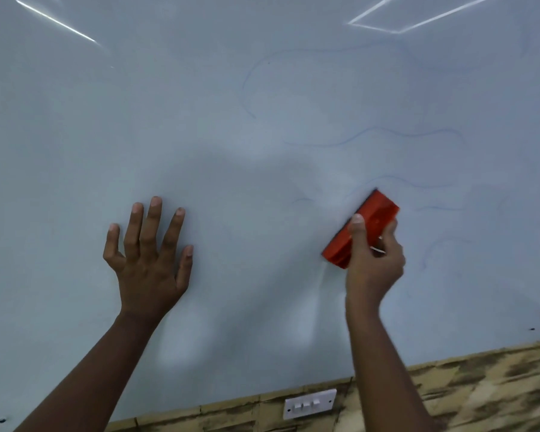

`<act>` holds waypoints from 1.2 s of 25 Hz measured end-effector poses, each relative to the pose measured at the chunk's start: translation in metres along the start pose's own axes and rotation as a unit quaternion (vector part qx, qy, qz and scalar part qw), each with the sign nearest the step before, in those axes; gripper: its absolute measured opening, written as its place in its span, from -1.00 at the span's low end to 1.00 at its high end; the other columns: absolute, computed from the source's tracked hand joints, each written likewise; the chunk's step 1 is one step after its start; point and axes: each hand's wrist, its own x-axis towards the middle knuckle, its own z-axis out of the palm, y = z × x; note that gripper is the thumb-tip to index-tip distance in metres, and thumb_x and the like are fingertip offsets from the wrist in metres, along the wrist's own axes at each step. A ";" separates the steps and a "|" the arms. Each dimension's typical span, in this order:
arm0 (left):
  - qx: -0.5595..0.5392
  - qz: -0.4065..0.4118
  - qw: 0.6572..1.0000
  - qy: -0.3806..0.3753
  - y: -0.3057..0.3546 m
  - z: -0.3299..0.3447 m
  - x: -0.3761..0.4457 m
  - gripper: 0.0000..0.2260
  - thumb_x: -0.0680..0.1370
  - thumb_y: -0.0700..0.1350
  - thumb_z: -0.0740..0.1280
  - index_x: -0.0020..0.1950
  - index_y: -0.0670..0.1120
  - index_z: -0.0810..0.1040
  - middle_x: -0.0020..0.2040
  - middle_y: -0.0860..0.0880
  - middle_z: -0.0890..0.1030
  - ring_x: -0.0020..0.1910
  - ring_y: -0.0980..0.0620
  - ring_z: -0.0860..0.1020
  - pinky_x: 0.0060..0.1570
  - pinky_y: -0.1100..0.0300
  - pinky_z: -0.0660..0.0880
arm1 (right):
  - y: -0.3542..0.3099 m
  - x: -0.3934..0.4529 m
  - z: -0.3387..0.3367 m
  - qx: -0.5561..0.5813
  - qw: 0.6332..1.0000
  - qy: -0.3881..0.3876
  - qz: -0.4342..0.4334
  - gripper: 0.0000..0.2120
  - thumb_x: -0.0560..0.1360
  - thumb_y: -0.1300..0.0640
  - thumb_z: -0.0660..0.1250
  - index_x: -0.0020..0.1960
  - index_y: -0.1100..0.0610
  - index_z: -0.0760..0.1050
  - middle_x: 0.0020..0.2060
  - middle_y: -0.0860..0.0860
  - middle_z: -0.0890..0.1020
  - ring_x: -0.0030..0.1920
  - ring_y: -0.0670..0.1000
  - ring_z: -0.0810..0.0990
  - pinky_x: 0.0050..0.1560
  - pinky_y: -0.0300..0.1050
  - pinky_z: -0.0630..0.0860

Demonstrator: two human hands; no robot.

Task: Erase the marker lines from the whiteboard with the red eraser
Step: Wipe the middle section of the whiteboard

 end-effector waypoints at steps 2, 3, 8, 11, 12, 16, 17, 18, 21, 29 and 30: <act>0.002 -0.001 1.000 0.000 0.000 0.001 -0.001 -0.44 0.73 0.05 0.20 0.72 -0.04 0.23 0.73 -0.13 0.13 0.72 -0.15 0.10 0.60 -0.23 0.02 | -0.014 -0.038 0.018 -0.062 0.987 -0.065 -0.130 -0.33 0.48 -0.24 0.43 0.48 0.07 0.48 -0.10 0.03 0.46 -0.13 0.07 0.56 -0.08 -0.16 0.54; 0.002 -0.002 1.000 0.001 0.001 0.001 -0.001 -0.44 0.73 0.05 0.20 0.72 -0.04 0.23 0.73 -0.13 0.13 0.72 -0.14 0.09 0.61 -0.23 0.02 | -0.016 -0.060 0.024 -0.102 0.969 -0.104 -0.198 -0.33 0.48 -0.24 0.42 0.48 0.07 0.47 -0.10 0.04 0.44 -0.12 0.09 0.54 -0.11 -0.08 0.54; 0.002 0.001 1.000 -0.001 -0.002 0.001 0.001 -0.43 0.73 0.07 0.20 0.72 -0.05 0.22 0.73 -0.14 0.14 0.72 -0.15 0.08 0.61 -0.23 0.01 | -0.010 -0.120 0.036 -0.173 0.880 -0.224 -0.381 -0.33 0.49 -0.27 0.42 0.48 0.04 0.42 -0.03 0.02 0.46 -0.08 -0.01 0.45 -0.21 -0.05 0.58; -0.003 -0.006 1.000 -0.006 0.000 -0.002 0.003 -0.44 0.72 0.06 0.22 0.71 -0.04 0.25 0.71 -0.14 0.18 0.72 -0.13 0.11 0.58 -0.23 0.06 | -0.020 -0.100 0.033 -0.188 0.865 -0.211 -0.414 -0.36 0.48 -0.28 0.43 0.45 0.02 0.48 -0.05 0.03 0.48 -0.09 0.03 0.47 -0.23 -0.01 0.56; -0.002 -0.008 1.000 -0.003 0.001 -0.004 0.004 -0.45 0.71 0.06 0.24 0.70 -0.04 0.29 0.70 -0.14 0.21 0.70 -0.14 0.14 0.56 -0.23 0.10 | -0.027 -0.085 0.032 -0.189 0.874 -0.192 -0.405 -0.36 0.46 -0.28 0.44 0.45 -0.01 0.49 -0.06 0.03 0.48 -0.09 0.06 0.49 -0.22 -0.02 0.56; 0.001 -0.013 1.000 0.015 -0.001 -0.016 0.036 -0.51 0.67 0.06 0.30 0.60 -0.04 0.45 0.59 -0.12 0.36 0.56 -0.18 0.32 0.37 -0.18 0.19 | -0.043 -0.006 0.017 -0.173 0.938 -0.099 -0.285 -0.34 0.44 -0.33 0.40 0.46 -0.07 0.49 -0.11 -0.02 0.44 -0.15 0.07 0.56 -0.21 -0.06 0.52; 0.002 -0.006 1.000 0.013 -0.004 -0.019 0.052 -0.50 0.68 0.07 0.29 0.61 -0.04 0.44 0.60 -0.12 0.36 0.58 -0.19 0.31 0.38 -0.18 0.18 | -0.039 0.014 0.007 -0.167 0.948 -0.084 -0.259 -0.34 0.45 -0.32 0.39 0.47 -0.06 0.48 -0.12 -0.02 0.44 -0.17 0.05 0.56 -0.19 -0.06 0.51; 0.002 0.003 1.000 0.012 -0.008 -0.022 0.072 -0.50 0.69 0.08 0.27 0.63 -0.03 0.41 0.62 -0.13 0.35 0.61 -0.19 0.27 0.41 -0.18 0.16 | -0.032 0.032 -0.004 -0.165 0.955 -0.061 -0.238 -0.35 0.47 -0.31 0.40 0.47 -0.03 0.49 -0.12 0.00 0.45 -0.18 0.04 0.55 -0.17 -0.07 0.50; 0.000 0.021 1.000 0.014 -0.024 -0.031 0.137 -0.47 0.72 0.10 0.21 0.68 -0.02 0.32 0.71 -0.13 0.23 0.71 -0.17 0.11 0.51 -0.22 0.08 | -0.004 0.080 -0.035 -0.143 0.980 0.023 -0.135 -0.37 0.51 -0.32 0.36 0.38 0.10 0.56 -0.13 0.11 0.54 -0.13 0.13 0.59 -0.07 -0.07 0.43; 0.016 0.033 0.999 0.016 -0.017 -0.022 0.181 -0.43 0.75 0.05 0.11 0.75 -0.06 0.12 0.75 -0.15 0.08 0.74 -0.15 0.04 0.61 -0.33 0.00 | -0.025 0.091 -0.023 -0.068 0.996 0.040 -0.047 -0.48 0.46 -0.36 0.39 -0.04 0.13 0.62 -0.25 0.07 0.56 -0.21 0.07 0.54 -0.08 0.03 0.48; 0.016 0.034 0.999 0.018 -0.017 -0.021 0.180 -0.43 0.75 0.05 0.11 0.75 -0.07 0.13 0.75 -0.15 0.08 0.74 -0.15 0.04 0.61 -0.33 -0.01 | -0.037 0.076 -0.010 -0.082 0.993 0.045 -0.079 -0.44 0.45 -0.35 0.38 0.05 0.16 0.64 -0.23 0.07 0.55 -0.20 0.10 0.56 -0.09 0.07 0.51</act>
